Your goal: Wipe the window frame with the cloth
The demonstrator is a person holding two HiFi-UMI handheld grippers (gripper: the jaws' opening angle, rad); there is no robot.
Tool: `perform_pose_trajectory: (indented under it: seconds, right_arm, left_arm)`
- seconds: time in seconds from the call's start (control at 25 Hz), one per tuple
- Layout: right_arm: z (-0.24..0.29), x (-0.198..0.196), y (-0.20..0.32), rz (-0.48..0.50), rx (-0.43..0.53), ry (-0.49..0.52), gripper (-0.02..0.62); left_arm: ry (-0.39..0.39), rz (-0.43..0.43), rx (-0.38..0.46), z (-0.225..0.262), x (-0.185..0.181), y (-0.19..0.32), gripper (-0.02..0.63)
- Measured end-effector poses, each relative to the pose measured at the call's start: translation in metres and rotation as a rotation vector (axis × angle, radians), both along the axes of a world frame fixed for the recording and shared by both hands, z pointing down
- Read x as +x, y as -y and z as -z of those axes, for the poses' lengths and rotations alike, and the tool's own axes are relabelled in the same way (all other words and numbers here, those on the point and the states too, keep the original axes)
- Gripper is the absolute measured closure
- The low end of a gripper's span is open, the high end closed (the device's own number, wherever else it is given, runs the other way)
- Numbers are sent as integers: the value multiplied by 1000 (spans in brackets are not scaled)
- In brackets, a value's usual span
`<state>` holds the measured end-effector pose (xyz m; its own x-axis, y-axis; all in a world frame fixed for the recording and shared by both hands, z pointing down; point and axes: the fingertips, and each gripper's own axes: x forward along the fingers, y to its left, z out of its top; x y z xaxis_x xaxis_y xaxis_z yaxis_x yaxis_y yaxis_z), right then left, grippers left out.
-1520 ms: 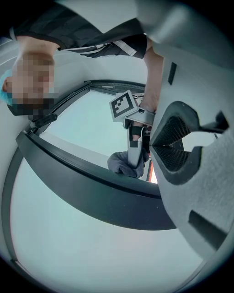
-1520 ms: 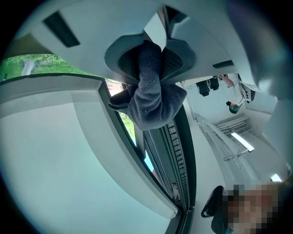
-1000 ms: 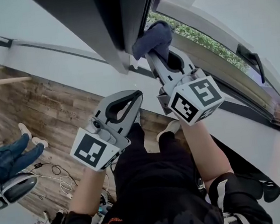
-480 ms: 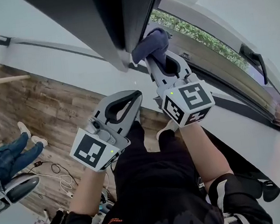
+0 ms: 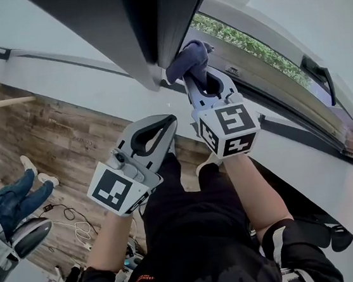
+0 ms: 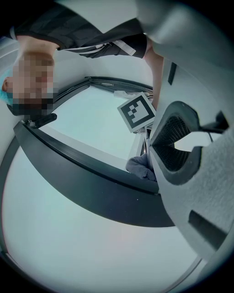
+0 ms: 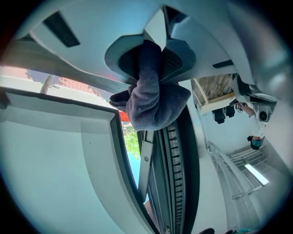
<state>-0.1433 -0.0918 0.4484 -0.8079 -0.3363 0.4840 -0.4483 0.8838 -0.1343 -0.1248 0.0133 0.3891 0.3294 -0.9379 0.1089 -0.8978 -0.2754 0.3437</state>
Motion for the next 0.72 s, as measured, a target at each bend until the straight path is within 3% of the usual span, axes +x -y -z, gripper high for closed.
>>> perform_pose_trajectory:
  seconds: [0.32,0.72]
  right_arm:
    - [-1,8,2,-21,14,-21,540]
    - [-1,46,10,-67,5,-13,539]
  left_arm:
    - [-5,-28,3,0,6,3,588]
    - [11,-76,6,7,31,10,588]
